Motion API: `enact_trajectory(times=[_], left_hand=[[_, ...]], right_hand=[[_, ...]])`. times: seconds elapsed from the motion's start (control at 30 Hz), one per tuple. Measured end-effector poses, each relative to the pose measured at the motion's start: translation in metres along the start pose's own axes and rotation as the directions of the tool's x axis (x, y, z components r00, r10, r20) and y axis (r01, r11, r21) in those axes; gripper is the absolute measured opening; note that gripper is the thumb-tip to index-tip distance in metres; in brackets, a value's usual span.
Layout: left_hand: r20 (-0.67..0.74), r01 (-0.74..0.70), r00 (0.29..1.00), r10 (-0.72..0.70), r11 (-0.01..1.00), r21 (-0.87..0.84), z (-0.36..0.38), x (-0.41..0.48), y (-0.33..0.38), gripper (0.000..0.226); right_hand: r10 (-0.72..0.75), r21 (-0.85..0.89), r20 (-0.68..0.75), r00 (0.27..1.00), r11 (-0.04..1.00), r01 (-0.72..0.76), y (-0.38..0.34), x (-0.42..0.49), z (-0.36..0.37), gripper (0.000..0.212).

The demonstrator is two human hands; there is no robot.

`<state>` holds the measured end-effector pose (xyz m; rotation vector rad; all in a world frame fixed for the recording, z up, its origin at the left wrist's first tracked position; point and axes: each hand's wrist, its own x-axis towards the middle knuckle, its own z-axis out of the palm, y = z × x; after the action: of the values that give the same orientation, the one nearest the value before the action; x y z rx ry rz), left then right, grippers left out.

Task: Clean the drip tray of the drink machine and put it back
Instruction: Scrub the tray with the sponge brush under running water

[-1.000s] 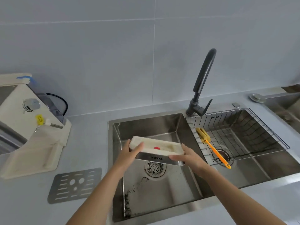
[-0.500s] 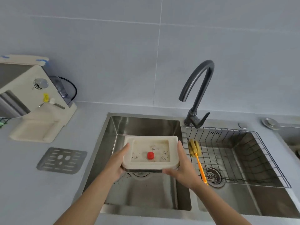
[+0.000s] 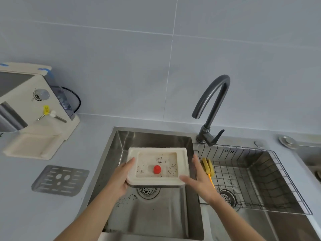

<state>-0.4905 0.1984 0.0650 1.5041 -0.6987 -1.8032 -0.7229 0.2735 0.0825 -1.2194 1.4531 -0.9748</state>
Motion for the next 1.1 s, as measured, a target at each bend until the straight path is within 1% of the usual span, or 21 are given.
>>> enact_trajectory(times=[0.03, 0.07, 0.13, 0.17, 0.2, 0.27, 0.33, 0.4, 0.47, 0.6, 0.67, 0.73, 0.77, 0.83, 0.87, 0.9, 0.93, 0.97, 1.03, 1.07, 1.1], left_hand=[[0.001, -0.003, 1.0, 0.003, 1.0, -0.008, 0.001, 0.003, 0.002, 0.04], [0.001, -0.006, 1.0, 0.006, 1.0, -0.017, 0.003, 0.006, 0.004, 0.04], [0.002, -0.009, 1.0, 0.009, 1.0, -0.026, 0.005, 0.012, 0.009, 0.04], [0.005, -0.01, 1.0, 0.01, 1.0, -0.025, 0.006, 0.015, 0.01, 0.041], [0.006, -0.009, 1.0, 0.009, 1.0, -0.021, 0.007, 0.017, 0.011, 0.041], [0.004, -0.002, 1.0, 0.002, 1.0, -0.017, 0.008, 0.023, 0.013, 0.042], [-0.002, 0.003, 1.0, -0.003, 1.0, -0.016, 0.009, 0.029, 0.014, 0.041], [0.0, 0.006, 1.0, -0.006, 1.0, -0.014, 0.011, 0.035, 0.015, 0.04], [0.004, 0.008, 1.0, -0.008, 1.0, -0.018, 0.014, 0.042, 0.016, 0.039], [0.01, 0.023, 1.0, -0.023, 1.0, -0.005, 0.02, 0.052, 0.016, 0.036], [0.018, 0.03, 0.999, -0.031, 0.999, 0.022, 0.024, 0.056, 0.017, 0.036], [0.021, 0.03, 0.999, -0.031, 0.999, 0.035, 0.027, 0.061, 0.018, 0.037], [0.019, 0.032, 0.999, -0.032, 0.999, 0.032, 0.029, 0.062, 0.018, 0.037], [0.025, 0.036, 0.999, -0.037, 0.999, 0.029, 0.033, 0.065, 0.018, 0.037], [0.031, 0.039, 0.999, -0.04, 0.999, 0.033, 0.036, 0.065, 0.018, 0.036], [0.034, 0.043, 0.998, -0.044, 0.998, 0.035, 0.038, 0.066, 0.018, 0.035], [0.033, 0.045, 0.998, -0.046, 0.998, 0.035, 0.04, 0.066, 0.017, 0.033], [0.031, 0.046, 0.998, -0.047, 0.998, 0.037, 0.042, 0.066, 0.017, 0.031], [0.026, 0.046, 0.999, -0.047, 0.998, 0.046, 0.045, 0.067, 0.015, 0.022], [0.025, 0.048, 0.998, -0.049, 0.998, 0.048, 0.047, 0.066, 0.014, 0.018], [0.022, 0.051, 0.998, -0.052, 0.998, 0.048, 0.048, 0.067, 0.014, 0.016]], right_hand=[[0.073, 0.043, -0.088, 0.993, 0.997, -0.069, 0.0, 0.006, -0.008, 0.092], [0.133, 0.083, -0.168, 0.977, 0.989, -0.121, -0.001, 0.016, -0.019, 0.088], [0.226, 0.196, -0.289, 0.93, 0.965, -0.173, -0.009, 0.038, -0.041, 0.067], [0.28, 0.277, -0.32, 0.905, 0.941, -0.193, -0.015, 0.049, -0.052, 0.059], [0.337, 0.37, -0.328, 0.882, 0.905, -0.209, -0.022, 0.058, -0.062, 0.058], [0.425, 0.522, -0.316, 0.848, 0.824, -0.218, -0.035, 0.074, -0.08, 0.065], [0.496, 0.637, -0.318, 0.808, 0.743, -0.206, -0.046, 0.087, -0.093, 0.07], [0.558, 0.744, -0.304, 0.772, 0.646, -0.173, -0.053, 0.099, -0.1, 0.07], [0.606, 0.783, -0.279, 0.745, 0.593, -0.189, -0.055, 0.11, -0.105, 0.069], [0.665, 0.718, -0.281, 0.692, 0.624, -0.308, -0.049, 0.128, -0.111, 0.065], [0.689, 0.707, -0.247, 0.681, 0.609, -0.36, -0.042, 0.137, -0.114, 0.061], [0.698, 0.688, -0.228, 0.679, 0.609, -0.394, -0.032, 0.146, -0.118, 0.053], [0.695, 0.657, -0.252, 0.673, 0.634, -0.409, -0.026, 0.15, -0.12, 0.048], [0.668, 0.536, -0.348, 0.658, 0.717, -0.445, -0.017, 0.158, -0.125, 0.041], [0.638, 0.424, -0.396, 0.66, 0.765, -0.485, -0.012, 0.161, -0.126, 0.041], [0.588, 0.262, -0.447, 0.675, 0.807, -0.529, -0.008, 0.164, -0.127, 0.041], [0.544, 0.121, -0.472, 0.693, 0.819, -0.561, -0.005, 0.164, -0.127, 0.04], [0.483, -0.071, -0.507, 0.714, 0.802, -0.593, 0.002, 0.164, -0.128, 0.038], [0.378, -0.403, -0.516, 0.769, 0.685, -0.607, 0.002, 0.159, -0.128, 0.037], [0.379, -0.445, -0.506, 0.775, 0.656, -0.61, 0.0, 0.156, -0.127, 0.039], [0.347, -0.523, -0.487, 0.801, 0.619, -0.586, 0.002, 0.155, -0.128, 0.04]])
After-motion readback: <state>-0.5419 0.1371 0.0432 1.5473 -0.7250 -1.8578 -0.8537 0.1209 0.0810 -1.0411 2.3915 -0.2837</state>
